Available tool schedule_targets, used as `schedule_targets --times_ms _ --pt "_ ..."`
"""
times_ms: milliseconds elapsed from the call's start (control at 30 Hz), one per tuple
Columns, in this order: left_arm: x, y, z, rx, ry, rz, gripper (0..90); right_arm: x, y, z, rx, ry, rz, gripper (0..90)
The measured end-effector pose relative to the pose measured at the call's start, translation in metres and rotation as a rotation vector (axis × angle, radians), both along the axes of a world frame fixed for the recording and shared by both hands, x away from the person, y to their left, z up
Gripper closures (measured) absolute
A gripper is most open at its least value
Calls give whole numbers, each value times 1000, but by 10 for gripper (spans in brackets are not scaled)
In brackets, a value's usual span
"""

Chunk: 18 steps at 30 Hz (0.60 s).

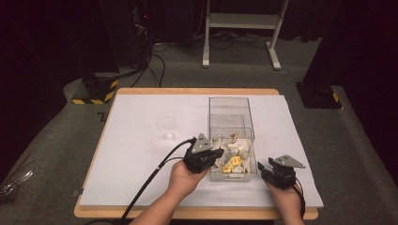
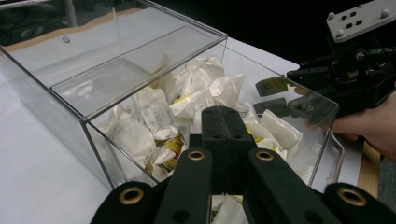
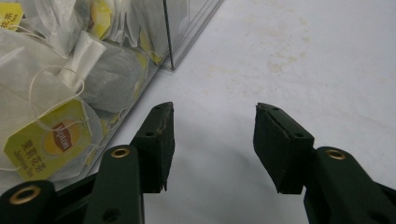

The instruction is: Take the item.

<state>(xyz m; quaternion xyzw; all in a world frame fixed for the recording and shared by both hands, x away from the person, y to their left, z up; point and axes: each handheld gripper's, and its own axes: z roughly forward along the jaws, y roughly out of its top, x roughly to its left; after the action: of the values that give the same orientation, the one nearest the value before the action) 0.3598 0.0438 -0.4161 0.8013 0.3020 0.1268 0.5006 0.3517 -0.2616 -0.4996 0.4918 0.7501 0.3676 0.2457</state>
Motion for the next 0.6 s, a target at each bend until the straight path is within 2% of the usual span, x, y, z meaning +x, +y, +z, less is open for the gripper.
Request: schedule_targets --times_ms 233,600 --pt "-2 2 6 -19 -24 2 900 0 1 0 -3 4 2 486" --pt "-1 5 11 -44 -41 5 900 0 1 0 -2 5 6 482"
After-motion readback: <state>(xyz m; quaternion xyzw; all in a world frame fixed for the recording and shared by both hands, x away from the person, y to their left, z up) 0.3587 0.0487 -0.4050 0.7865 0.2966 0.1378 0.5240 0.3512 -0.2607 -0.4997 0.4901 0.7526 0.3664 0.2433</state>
